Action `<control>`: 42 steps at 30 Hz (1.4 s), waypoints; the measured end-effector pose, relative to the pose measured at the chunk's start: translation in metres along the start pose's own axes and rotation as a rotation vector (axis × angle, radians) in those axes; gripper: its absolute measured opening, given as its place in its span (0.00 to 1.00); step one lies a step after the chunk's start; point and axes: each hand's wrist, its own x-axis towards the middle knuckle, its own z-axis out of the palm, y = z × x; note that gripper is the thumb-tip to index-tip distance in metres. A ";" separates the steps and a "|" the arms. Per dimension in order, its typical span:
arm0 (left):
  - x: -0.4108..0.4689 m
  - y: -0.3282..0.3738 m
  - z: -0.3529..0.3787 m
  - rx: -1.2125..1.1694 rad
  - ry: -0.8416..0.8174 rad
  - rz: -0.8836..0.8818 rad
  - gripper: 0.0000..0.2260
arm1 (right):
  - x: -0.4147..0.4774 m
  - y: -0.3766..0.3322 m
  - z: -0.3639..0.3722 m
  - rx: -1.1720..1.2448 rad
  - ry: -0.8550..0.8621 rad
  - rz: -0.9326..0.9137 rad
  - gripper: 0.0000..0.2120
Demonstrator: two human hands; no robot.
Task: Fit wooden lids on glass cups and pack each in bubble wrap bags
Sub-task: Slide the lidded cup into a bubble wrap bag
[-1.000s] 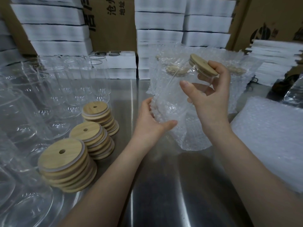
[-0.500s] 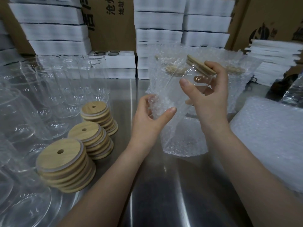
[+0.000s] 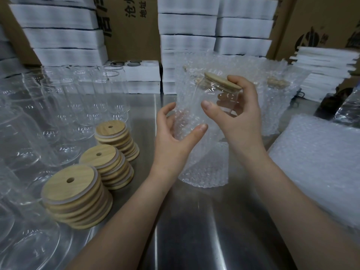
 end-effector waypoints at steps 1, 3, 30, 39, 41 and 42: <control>0.000 0.001 0.000 0.013 0.010 0.015 0.31 | 0.000 0.001 0.000 -0.003 -0.014 0.001 0.29; 0.000 0.003 0.002 0.042 0.036 0.055 0.32 | -0.001 0.001 0.002 0.000 -0.044 0.003 0.30; 0.002 -0.007 -0.003 0.429 -0.057 0.049 0.44 | -0.004 -0.017 0.002 0.078 0.123 -0.143 0.29; 0.000 0.010 0.002 0.309 0.064 0.081 0.32 | -0.013 -0.016 0.011 0.021 -0.026 -0.158 0.31; -0.001 0.013 0.003 0.272 0.092 0.089 0.29 | -0.015 -0.015 0.014 -0.003 -0.064 -0.158 0.31; -0.001 0.013 0.003 0.256 0.102 0.088 0.30 | -0.016 -0.014 0.015 -0.006 -0.084 -0.155 0.31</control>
